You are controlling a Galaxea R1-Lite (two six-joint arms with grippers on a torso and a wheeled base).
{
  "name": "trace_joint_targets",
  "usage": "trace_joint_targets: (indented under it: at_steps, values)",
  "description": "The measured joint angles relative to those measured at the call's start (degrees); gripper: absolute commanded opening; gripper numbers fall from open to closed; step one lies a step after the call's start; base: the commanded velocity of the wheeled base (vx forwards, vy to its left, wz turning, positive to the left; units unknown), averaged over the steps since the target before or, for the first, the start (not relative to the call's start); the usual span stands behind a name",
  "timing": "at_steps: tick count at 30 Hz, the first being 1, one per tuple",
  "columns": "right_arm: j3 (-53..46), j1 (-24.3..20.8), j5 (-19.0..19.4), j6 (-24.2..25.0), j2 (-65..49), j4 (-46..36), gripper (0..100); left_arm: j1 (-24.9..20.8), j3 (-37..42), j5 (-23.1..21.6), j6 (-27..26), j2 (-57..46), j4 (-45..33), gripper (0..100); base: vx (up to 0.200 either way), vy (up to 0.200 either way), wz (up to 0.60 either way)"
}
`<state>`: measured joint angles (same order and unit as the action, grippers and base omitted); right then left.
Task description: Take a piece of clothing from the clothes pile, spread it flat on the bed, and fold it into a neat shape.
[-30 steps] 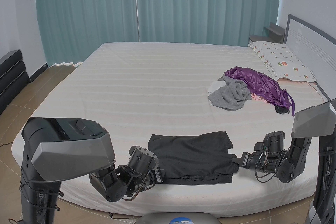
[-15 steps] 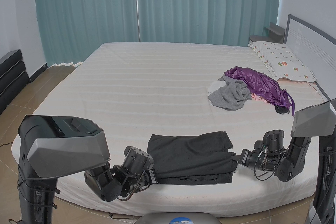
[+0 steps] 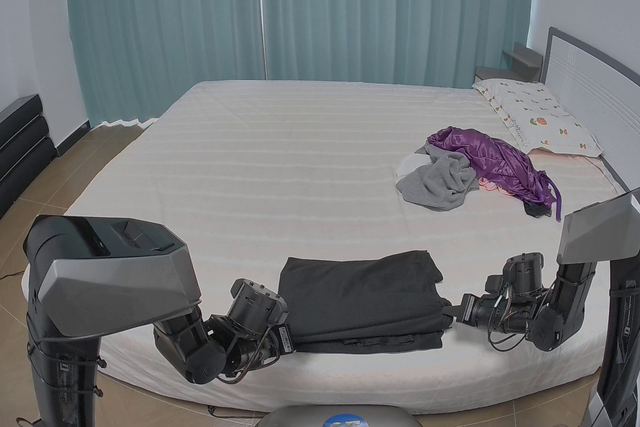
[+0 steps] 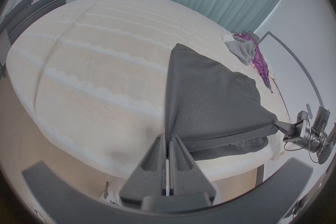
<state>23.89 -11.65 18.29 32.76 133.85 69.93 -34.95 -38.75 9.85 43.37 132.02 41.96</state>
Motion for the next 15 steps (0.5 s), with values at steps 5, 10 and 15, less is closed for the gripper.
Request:
trace_joint_targets:
  at_steps: [5, 10, 15]
  values:
    - [-0.8, -0.3, 0.1, -3.0, 0.4, -0.2, 100, -0.3, 0.1, -0.1, 0.1, 0.1, -0.2, 100, 0.000, 0.000, 0.00]
    - [-0.7, -0.4, 0.2, -3.3, 1.1, -0.1, 100, 0.0, -0.7, -0.2, 0.4, 0.0, 0.0, 100, 0.000, 0.000, 0.00]
    - [0.5, -0.1, 0.6, -1.7, 1.3, 0.4, 100, 2.1, -4.1, -0.8, 0.8, -0.1, 0.0, 100, 0.000, 0.000, 0.00]
